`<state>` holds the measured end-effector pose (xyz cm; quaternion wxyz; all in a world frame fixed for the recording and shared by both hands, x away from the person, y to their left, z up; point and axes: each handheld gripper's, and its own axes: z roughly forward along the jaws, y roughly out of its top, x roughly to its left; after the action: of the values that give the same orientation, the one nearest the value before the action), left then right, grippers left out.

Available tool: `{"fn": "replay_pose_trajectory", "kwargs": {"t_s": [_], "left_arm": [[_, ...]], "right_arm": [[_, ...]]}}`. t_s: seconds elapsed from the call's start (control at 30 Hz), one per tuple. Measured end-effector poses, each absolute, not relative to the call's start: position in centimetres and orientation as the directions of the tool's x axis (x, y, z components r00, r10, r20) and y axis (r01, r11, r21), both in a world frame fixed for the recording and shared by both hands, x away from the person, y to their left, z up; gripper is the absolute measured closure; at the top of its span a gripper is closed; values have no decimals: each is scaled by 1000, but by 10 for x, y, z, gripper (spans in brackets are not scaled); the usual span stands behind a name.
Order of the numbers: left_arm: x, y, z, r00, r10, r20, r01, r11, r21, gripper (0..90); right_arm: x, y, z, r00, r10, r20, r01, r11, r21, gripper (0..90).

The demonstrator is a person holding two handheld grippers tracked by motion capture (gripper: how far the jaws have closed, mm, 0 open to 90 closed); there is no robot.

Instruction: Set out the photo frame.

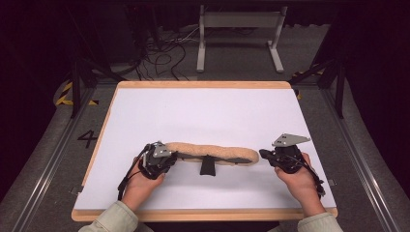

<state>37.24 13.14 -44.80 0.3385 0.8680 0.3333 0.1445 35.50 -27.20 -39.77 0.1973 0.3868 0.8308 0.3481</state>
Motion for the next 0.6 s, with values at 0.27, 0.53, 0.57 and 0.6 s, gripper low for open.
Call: {"fn": "replay_pose_trajectory", "kwargs": {"t_s": [0.27,0.53,0.57,0.6], "left_arm": [[375,129,-449,730,682,31,483,-548,683,900],[388,129,-452,705,709,26,498,-521,693,900],[390,129,-453,702,711,23,498,-514,699,900],[393,130,-453,701,714,6,507,-504,699,900]], "right_arm": [[356,-268,-399,-634,771,-56,500,464,731,900],[356,-267,-398,-637,769,-57,497,465,732,900],[356,-267,-398,-637,769,-55,497,465,733,900],[356,-266,-399,-639,767,-54,497,466,732,900]]}}
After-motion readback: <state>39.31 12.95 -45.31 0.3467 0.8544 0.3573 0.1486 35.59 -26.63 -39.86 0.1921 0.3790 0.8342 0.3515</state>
